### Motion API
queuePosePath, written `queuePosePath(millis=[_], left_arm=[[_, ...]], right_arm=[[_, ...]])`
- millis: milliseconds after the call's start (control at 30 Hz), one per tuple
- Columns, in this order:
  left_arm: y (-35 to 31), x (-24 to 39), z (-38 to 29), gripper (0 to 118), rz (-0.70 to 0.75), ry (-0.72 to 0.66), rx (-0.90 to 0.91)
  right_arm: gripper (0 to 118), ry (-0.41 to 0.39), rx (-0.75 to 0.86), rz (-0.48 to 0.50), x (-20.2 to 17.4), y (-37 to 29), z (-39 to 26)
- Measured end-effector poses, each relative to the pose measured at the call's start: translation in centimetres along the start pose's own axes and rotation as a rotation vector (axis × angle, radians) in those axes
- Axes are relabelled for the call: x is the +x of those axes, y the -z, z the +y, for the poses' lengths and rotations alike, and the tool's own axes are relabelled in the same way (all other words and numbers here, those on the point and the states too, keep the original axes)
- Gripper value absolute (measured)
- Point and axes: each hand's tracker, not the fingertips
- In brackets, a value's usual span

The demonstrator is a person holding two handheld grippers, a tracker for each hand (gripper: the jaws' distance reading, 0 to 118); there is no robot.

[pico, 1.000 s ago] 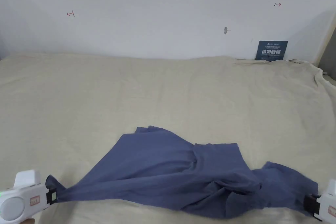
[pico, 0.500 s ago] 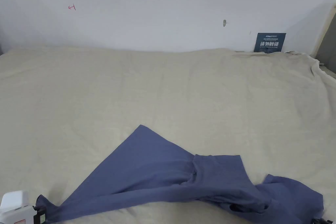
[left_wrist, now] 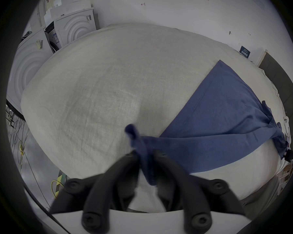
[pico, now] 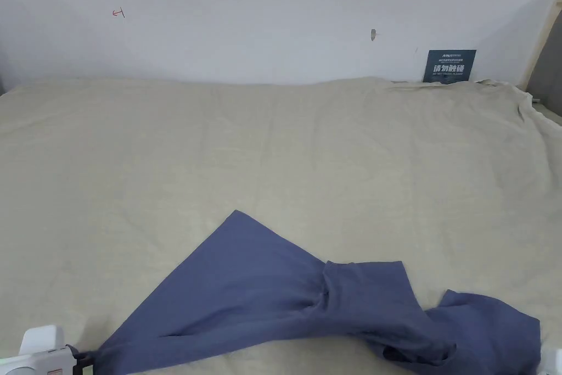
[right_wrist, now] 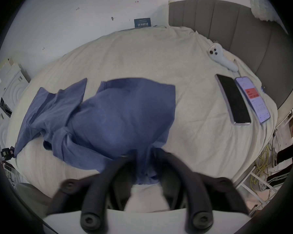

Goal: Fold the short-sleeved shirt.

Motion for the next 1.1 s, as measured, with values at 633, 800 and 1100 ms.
queuePosePath(millis=[633,800,1100], left_arm=[[-14.8,6.4,5.1,114,-0.191,0.045,0.532],[-15.7,8.9,3.8,98,-0.196,0.110,0.651],[-15.8,11.8,3.1,0,-0.273,0.181,0.640]], right_arm=[[90,-0.067,0.503,0.080,-7.4,-17.7,4.7],[82,-0.118,0.580,0.048,-8.8,-19.2,4.2],[1,-0.138,0.641,0.063,-8.8,-18.9,3.8]])
